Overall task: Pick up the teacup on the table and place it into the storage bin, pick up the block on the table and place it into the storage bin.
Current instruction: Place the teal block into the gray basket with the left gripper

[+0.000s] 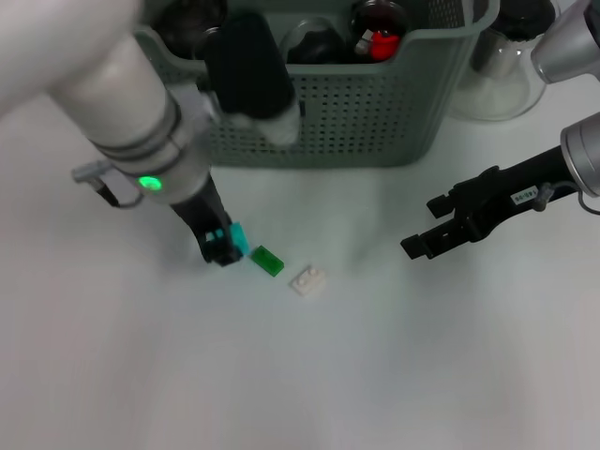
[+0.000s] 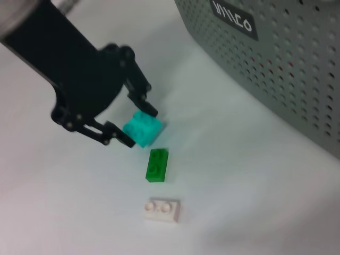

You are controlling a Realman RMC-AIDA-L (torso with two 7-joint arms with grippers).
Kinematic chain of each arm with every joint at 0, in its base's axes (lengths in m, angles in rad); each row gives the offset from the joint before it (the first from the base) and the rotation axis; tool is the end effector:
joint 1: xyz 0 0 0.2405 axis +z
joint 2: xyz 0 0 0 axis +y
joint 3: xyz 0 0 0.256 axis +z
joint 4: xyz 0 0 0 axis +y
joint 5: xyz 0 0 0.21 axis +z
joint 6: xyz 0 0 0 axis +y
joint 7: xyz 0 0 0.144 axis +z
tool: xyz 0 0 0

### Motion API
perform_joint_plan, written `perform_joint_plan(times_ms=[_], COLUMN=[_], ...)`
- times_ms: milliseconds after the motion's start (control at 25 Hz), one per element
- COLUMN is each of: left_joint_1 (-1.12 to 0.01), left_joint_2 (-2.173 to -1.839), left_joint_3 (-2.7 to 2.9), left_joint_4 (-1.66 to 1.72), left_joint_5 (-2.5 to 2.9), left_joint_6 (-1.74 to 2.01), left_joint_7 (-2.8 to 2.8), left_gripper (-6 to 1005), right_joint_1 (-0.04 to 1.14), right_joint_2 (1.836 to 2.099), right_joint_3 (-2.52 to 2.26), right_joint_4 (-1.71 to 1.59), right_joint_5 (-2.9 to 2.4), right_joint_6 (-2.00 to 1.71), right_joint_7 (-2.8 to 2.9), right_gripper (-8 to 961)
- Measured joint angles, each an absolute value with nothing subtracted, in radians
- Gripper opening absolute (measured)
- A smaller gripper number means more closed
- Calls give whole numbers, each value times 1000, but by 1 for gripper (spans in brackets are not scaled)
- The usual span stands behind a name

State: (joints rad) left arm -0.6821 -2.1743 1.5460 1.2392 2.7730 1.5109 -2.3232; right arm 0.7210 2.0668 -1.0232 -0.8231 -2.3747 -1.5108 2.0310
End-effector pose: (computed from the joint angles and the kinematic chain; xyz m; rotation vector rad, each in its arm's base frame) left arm -0.1655 0.3461 -0.0564 -2.7504 -0.3980 0.8226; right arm 0.2188 0.3636 -0.0219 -2.9054 0.9491 -0.1093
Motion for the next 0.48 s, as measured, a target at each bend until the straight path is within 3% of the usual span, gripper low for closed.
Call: perform_joint_plan(times_ms=[280, 480], left_joint_1=[-648, -727], left_joint_2=[-2170, -2158], left_joint_3=[1210, 991], left_joint_4=[1616, 1739], left_joint_5=[2487, 2283], left_joint_6=[1814, 1826], left_joint_7=[-2317, -2306], left_gripper=[402, 403], right_joint_1=[730, 735], right_joint_2=[2061, 2062], right_joint_3=[-1023, -1023], right_joint_4=[-824, -828], right_joint_5=[-2375, -2375], right_joint_6=[-1513, -1515], right_joint_7=[2034, 2041], right_gripper=[945, 945])
